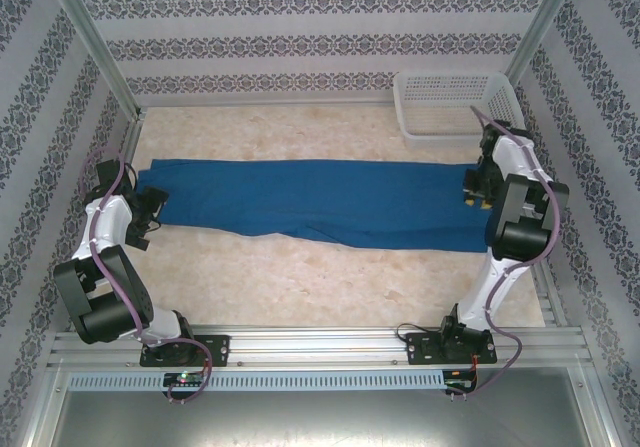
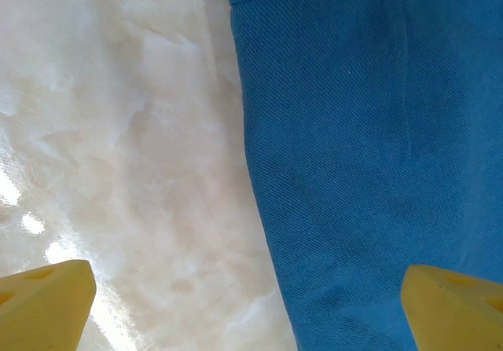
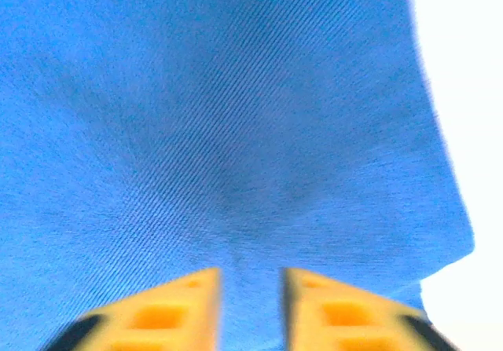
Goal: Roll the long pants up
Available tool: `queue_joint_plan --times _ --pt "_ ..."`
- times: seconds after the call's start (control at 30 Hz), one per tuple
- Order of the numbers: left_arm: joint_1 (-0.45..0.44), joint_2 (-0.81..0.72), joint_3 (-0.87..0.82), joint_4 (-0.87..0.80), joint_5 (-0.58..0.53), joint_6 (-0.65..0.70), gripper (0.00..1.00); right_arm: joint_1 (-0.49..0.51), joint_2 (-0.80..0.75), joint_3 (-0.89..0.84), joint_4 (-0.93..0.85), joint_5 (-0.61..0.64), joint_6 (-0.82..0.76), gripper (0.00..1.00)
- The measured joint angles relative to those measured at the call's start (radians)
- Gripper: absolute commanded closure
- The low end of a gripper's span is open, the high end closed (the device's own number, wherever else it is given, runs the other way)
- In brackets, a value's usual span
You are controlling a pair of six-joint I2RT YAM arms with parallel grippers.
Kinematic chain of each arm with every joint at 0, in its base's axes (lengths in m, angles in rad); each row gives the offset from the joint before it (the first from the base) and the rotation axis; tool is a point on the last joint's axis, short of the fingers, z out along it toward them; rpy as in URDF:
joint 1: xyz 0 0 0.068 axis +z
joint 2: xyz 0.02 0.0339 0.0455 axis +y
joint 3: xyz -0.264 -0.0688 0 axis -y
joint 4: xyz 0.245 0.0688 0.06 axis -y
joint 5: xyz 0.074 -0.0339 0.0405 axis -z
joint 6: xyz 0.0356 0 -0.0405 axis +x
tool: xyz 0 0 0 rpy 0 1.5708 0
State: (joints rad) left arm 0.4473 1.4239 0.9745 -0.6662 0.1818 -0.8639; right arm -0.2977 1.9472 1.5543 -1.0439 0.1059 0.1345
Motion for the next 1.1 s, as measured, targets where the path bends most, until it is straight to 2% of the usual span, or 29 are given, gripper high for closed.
queue_joint_plan --times 0.03,0.17,0.37,0.57,0.63,0.7,0.77,0.83,0.87,1.1 --pt "0.0 -0.003 0.0 0.0 0.002 0.0 0.0 -0.006 -0.002 0.02 0.0 0.012 0.0 0.03" --pt "0.0 -0.013 0.0 0.0 0.002 0.0 0.0 -0.048 0.029 0.074 0.009 0.019 -0.004 0.02" --pt "0.0 -0.013 0.0 0.0 0.002 0.0 0.0 -0.124 0.104 0.023 0.026 0.013 -0.027 0.02" --pt "0.0 0.009 0.0 0.002 0.016 0.0 0.0 -0.166 0.105 -0.082 0.043 0.001 -0.037 0.11" --pt "0.0 0.023 0.0 0.002 0.021 0.0 0.0 -0.165 0.103 -0.085 0.048 -0.01 -0.035 0.17" --pt "0.0 0.031 0.0 0.005 0.022 0.0 0.0 -0.164 0.103 -0.091 0.054 -0.026 -0.031 0.36" --pt "0.0 0.031 0.0 0.009 0.024 0.0 0.0 -0.156 0.103 -0.094 0.057 -0.041 -0.03 0.47" --pt "0.0 0.031 0.0 0.013 0.025 0.0 0.0 -0.148 0.103 -0.1 0.063 -0.048 -0.029 0.63" --pt "0.0 0.031 0.0 0.015 0.025 0.0 0.0 -0.138 0.103 -0.102 0.065 -0.052 -0.027 0.99" --pt "0.0 0.03 0.0 0.019 0.032 0.0 0.0 -0.117 0.087 -0.116 0.073 -0.054 -0.01 1.0"
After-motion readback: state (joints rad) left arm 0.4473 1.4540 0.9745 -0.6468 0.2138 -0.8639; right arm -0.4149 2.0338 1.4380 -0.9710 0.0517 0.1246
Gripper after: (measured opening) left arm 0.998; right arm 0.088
